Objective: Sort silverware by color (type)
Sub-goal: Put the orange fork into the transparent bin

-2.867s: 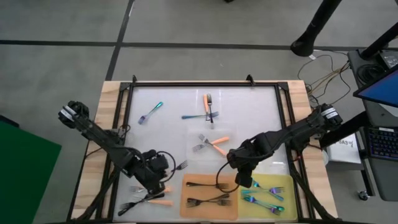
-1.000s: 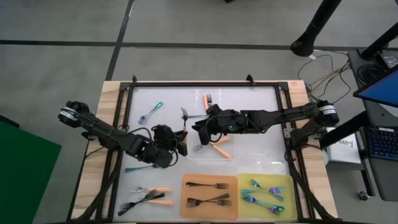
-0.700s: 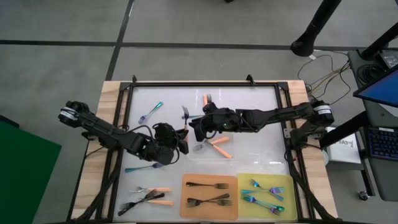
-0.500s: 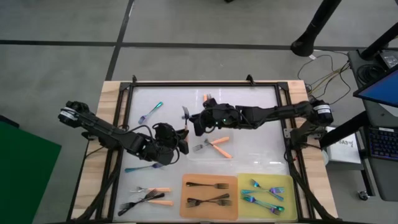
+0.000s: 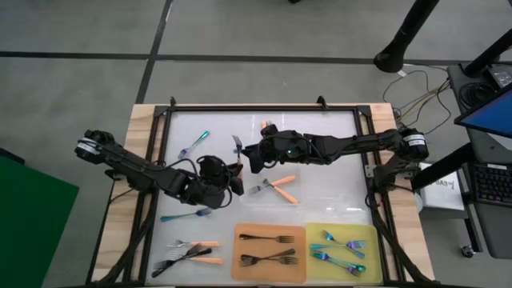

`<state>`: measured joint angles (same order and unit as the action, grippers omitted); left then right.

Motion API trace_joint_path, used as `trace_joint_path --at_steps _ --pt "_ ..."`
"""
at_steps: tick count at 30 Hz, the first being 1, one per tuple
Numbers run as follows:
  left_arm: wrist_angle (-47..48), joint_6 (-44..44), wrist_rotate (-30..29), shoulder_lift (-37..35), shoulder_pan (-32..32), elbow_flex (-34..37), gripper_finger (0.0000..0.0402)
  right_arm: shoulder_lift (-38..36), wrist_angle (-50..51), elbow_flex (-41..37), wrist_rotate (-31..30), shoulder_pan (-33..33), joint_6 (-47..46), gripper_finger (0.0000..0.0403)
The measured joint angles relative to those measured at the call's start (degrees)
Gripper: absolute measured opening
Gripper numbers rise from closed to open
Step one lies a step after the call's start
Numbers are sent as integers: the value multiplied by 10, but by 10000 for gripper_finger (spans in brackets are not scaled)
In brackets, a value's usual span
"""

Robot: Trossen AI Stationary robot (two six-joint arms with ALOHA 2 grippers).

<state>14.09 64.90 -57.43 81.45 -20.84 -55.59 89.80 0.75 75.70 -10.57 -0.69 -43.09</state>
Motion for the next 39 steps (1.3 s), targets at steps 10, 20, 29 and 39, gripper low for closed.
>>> trace_joint_path --at_steps 10,20,29,39 --pt "-7 -1 26 0 2 0 26 0 -13 0 1 3 -4 121" --pt "-24 -14 55 0 2 0 26 0 -32 0 -21 1 3 114" --pt "-45 -41 55 0 3 0 26 0 -32 0 -29 1 3 62" --pt "-78 -75 57 0 3 0 81 0 -31 1 -30 -1 11 9"
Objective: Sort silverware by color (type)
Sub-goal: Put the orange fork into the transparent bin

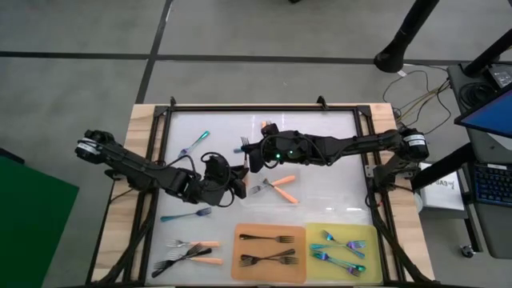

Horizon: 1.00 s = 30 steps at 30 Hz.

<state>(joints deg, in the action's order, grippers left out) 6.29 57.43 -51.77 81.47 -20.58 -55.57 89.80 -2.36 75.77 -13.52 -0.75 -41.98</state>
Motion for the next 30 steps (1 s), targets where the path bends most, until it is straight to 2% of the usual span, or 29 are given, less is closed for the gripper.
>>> trace_joint_path --at_steps 5,9,14,17,22,30 --pt "5 0 4 0 0 0 132 -3 33 1 1 -7 25 9" --pt "19 0 13 0 0 0 150 -8 168 38 7 -17 56 9" --pt "50 0 48 0 0 0 153 -5 356 98 63 -14 104 9" --pt "74 1 60 -2 0 0 154 -2 419 103 80 -1 121 9" --pt "112 3 74 -25 0 0 154 -2 438 74 80 18 126 9" --pt "171 5 75 -77 0 0 154 31 407 29 74 20 125 9"
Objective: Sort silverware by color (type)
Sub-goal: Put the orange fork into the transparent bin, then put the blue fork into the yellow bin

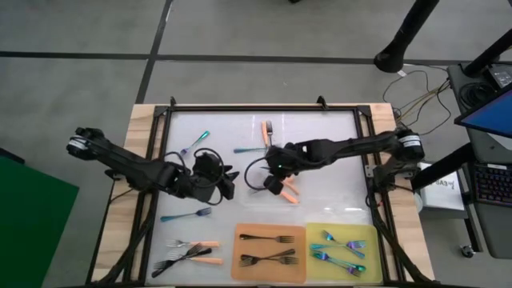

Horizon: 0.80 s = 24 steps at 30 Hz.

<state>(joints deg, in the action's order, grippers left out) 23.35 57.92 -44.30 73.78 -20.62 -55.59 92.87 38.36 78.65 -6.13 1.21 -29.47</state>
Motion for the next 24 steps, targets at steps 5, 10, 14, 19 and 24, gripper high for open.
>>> trace_joint_path --at_steps 5,10,14,19,24 --pt "34 0 68 -20 0 0 154 45 -4 -3 1 0 1 9" --pt "92 14 219 -23 -7 0 154 60 -15 -3 9 0 5 9" --pt "152 30 328 -12 -22 0 154 58 -21 -3 18 0 9 10" --pt "210 48 404 7 -57 1 154 54 -25 -3 49 0 24 32" --pt "263 65 414 25 -91 2 155 53 -28 -3 52 0 24 73"
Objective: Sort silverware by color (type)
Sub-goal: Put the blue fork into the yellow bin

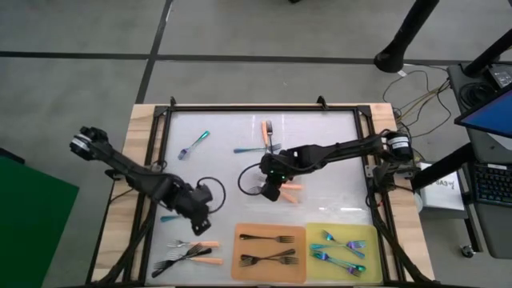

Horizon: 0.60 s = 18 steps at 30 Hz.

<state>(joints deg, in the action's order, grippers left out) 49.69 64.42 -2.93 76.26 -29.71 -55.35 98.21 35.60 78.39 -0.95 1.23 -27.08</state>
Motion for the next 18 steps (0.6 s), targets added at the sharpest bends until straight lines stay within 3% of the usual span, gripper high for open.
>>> trace_joint_path --at_steps 3,10,18 --pt "24 6 1 10 -18 4 155 -3 2 1 19 0 -19 98" --pt "38 12 0 37 -36 44 155 -20 6 19 146 -1 -30 118" --pt "29 80 26 69 -36 88 155 -40 19 45 149 0 -25 99"
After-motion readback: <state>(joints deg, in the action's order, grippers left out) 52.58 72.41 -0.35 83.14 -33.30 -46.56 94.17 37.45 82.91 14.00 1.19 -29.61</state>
